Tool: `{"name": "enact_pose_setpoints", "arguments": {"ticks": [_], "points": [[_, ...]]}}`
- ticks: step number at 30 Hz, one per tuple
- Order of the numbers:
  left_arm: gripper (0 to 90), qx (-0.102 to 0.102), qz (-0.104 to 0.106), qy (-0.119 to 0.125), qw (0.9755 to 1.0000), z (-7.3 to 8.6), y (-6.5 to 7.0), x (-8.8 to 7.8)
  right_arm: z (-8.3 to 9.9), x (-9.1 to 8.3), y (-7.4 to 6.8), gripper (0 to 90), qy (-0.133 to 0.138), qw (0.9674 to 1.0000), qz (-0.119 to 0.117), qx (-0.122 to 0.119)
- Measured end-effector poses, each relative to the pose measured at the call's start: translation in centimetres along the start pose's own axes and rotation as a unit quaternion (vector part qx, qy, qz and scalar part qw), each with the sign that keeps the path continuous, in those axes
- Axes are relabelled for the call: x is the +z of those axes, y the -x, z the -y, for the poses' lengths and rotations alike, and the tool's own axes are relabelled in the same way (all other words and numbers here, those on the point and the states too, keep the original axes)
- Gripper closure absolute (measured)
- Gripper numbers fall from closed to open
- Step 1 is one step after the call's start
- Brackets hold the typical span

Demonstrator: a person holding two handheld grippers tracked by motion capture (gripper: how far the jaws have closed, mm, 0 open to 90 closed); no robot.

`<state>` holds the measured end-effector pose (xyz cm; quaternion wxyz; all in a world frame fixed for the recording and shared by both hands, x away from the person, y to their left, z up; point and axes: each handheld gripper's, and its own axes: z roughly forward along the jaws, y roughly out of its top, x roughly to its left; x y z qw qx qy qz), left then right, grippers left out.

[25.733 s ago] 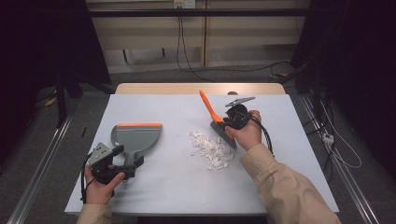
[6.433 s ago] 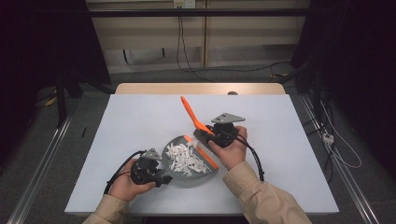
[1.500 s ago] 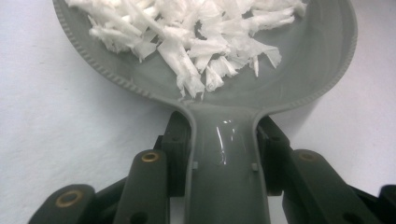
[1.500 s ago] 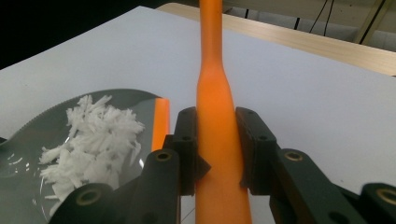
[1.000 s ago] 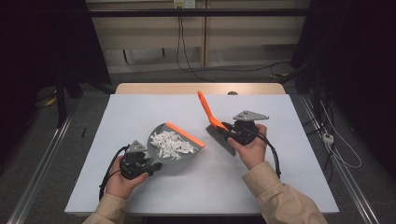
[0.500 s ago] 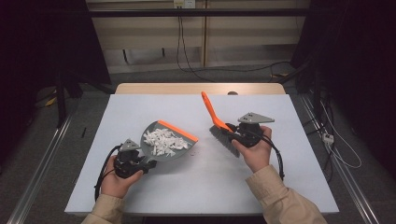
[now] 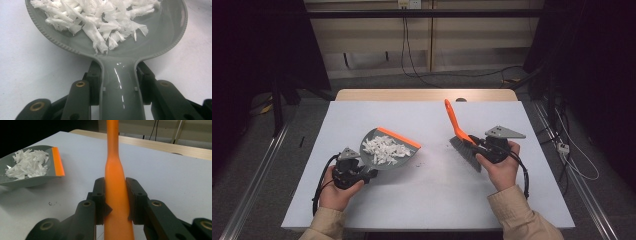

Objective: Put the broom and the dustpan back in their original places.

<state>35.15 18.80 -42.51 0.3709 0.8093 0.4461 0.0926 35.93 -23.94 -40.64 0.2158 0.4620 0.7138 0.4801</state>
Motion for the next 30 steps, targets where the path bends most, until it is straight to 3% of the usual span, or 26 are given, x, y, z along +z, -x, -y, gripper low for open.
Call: {"name": "enact_pose_setpoints", "arguments": {"ticks": [8, 13, 30], "points": [[63.7, -0.014, -0.022, 0.012, 0.9996, 0.1, -0.3, -0.1, 0.5, -0.6, 0.5, 71.5, 0.007, 1.0000, 0.003, 0.002], [63.7, -0.012, -0.023, 0.005, 0.9997, 0.1, -0.8, -0.4, 0.7, -1.1, 1.1, 71.5, 0.010, 0.9999, 0.008, 0.005], [63.7, -0.025, -0.035, 0.014, 0.9990, 0.1, -1.2, -0.4, 1.5, -2.5, 2.9, 71.5, 0.012, 0.9994, 0.029, 0.014]]}}
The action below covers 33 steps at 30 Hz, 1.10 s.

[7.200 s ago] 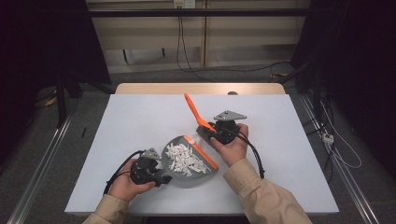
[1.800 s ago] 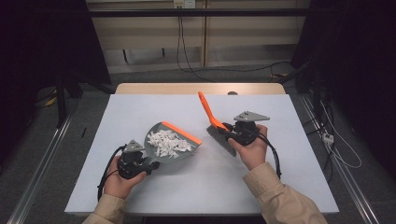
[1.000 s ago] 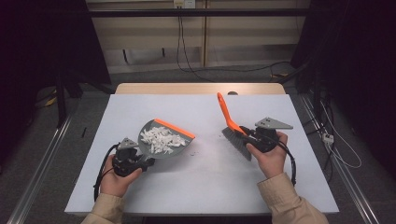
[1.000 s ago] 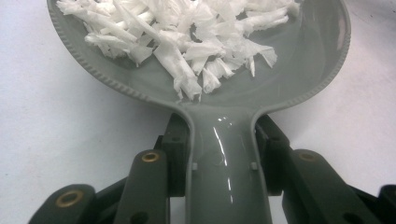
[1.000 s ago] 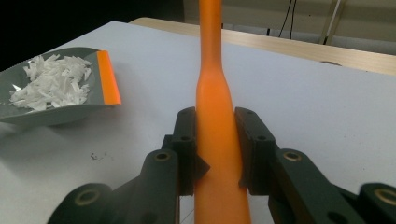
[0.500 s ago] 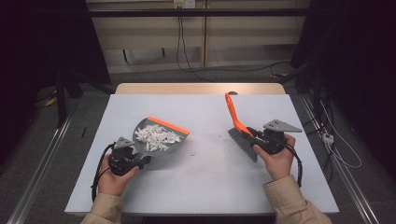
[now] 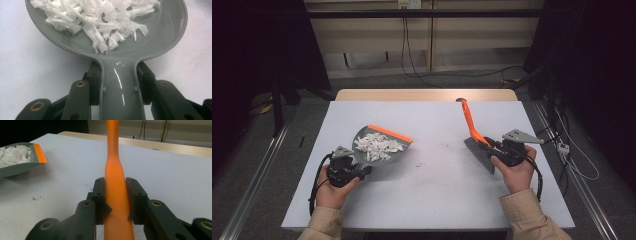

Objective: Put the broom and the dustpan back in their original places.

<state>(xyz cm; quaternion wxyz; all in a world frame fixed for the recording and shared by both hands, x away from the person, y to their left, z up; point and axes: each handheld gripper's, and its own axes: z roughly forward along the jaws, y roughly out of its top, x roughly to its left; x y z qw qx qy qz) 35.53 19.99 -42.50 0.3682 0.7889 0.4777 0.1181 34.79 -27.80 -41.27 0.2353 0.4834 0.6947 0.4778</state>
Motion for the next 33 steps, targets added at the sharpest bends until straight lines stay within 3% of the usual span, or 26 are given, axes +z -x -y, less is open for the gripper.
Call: {"name": "enact_pose_setpoints", "arguments": {"ticks": [3, 19, 33], "points": [[63.7, -0.001, 0.007, -0.007, 1.0000, -0.1, -0.1, -0.1, 0.1, -0.2, 0.2, 71.5, 0.001, 1.0000, 0.003, 0.001], [63.7, -0.017, -0.005, -0.006, 0.9998, -0.2, -0.8, 0.0, 0.5, -1.2, 1.4, 71.4, 0.007, 0.9997, 0.017, 0.012], [63.7, -0.057, -0.040, -0.001, 0.9975, -0.1, -1.6, 0.4, 0.6, -1.8, 1.8, 71.4, 0.015, 0.9994, 0.028, 0.014]]}}
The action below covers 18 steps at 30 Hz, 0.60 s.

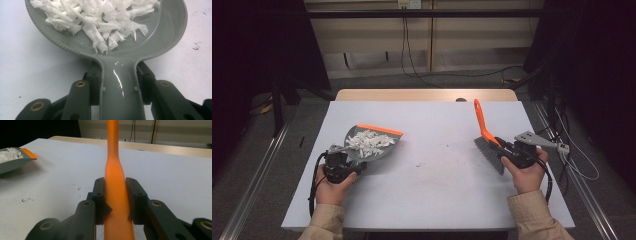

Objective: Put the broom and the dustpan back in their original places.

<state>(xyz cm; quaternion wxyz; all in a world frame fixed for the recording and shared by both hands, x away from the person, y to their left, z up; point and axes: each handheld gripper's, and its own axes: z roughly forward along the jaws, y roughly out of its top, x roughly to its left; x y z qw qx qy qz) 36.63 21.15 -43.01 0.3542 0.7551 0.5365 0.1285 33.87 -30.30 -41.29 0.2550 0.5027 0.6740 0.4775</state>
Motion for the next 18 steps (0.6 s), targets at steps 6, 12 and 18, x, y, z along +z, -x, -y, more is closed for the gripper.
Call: {"name": "enact_pose_setpoints", "arguments": {"ticks": [6, 12, 18], "points": [[63.7, -0.022, -0.016, 0.000, 0.9996, 0.2, -0.5, 0.3, 0.0, -0.3, 0.4, 71.5, 0.003, 1.0000, 0.007, 0.001], [63.7, -0.035, -0.022, 0.000, 0.9991, 0.2, -0.8, 0.2, 0.3, -0.4, 1.0, 71.4, 0.002, 0.9998, 0.019, 0.002], [63.7, -0.039, -0.028, -0.001, 0.9988, 0.4, -0.7, 0.6, 0.5, -0.6, 1.6, 71.4, 0.001, 0.9994, 0.034, 0.003]]}}
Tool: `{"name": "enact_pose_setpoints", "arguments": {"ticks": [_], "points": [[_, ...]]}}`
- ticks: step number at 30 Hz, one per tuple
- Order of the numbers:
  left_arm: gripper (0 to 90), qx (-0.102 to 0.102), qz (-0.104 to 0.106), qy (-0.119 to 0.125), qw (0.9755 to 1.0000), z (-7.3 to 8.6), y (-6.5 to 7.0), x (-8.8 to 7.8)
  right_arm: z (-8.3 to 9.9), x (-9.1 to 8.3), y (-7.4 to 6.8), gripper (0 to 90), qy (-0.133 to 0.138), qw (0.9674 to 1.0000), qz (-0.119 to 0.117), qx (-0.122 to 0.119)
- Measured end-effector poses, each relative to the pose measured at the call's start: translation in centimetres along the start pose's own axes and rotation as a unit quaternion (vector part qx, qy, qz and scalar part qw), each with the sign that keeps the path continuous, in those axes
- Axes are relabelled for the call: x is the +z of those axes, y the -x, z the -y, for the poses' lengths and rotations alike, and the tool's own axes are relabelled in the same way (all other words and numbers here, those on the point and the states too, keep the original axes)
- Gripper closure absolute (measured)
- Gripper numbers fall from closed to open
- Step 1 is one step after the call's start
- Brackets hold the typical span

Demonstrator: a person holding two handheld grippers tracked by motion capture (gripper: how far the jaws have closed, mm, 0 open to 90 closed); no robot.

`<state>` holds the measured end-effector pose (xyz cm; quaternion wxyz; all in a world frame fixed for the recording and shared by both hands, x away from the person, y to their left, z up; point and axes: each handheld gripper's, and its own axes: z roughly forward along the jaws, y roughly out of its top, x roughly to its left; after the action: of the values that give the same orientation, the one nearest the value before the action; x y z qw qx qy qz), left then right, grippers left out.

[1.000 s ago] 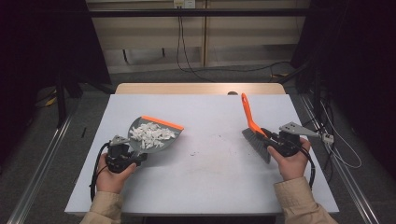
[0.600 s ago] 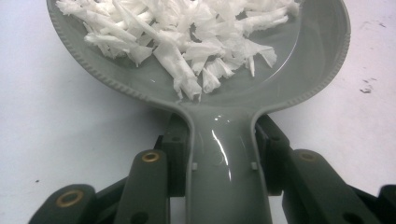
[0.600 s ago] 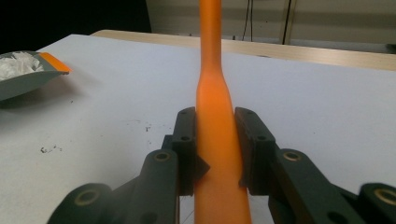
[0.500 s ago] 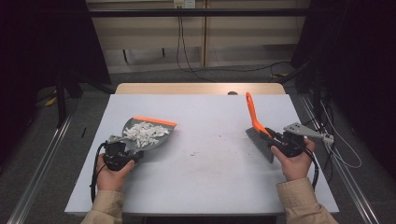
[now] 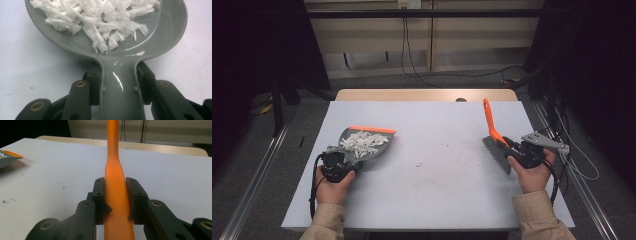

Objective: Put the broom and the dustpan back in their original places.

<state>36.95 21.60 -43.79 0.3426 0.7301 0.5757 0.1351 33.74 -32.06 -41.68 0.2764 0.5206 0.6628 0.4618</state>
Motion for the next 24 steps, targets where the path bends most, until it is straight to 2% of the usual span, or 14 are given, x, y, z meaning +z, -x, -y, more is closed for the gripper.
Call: {"name": "enact_pose_setpoints", "arguments": {"ticks": [7, 17, 24], "points": [[63.7, -0.007, -0.008, 0.000, 0.9999, 0.0, 0.1, 0.3, 0.3, -0.1, 0.4, 71.4, -0.002, 1.0000, 0.005, 0.000], [63.6, -0.007, -0.018, 0.000, 0.9998, 0.2, 0.1, 0.7, 0.9, -0.6, 1.5, 71.4, -0.002, 0.9997, 0.022, 0.007], [63.6, -0.014, -0.025, 0.001, 0.9996, 0.3, 0.2, 0.9, 0.9, -0.6, 1.4, 71.4, 0.003, 0.9996, 0.027, -0.002]]}}
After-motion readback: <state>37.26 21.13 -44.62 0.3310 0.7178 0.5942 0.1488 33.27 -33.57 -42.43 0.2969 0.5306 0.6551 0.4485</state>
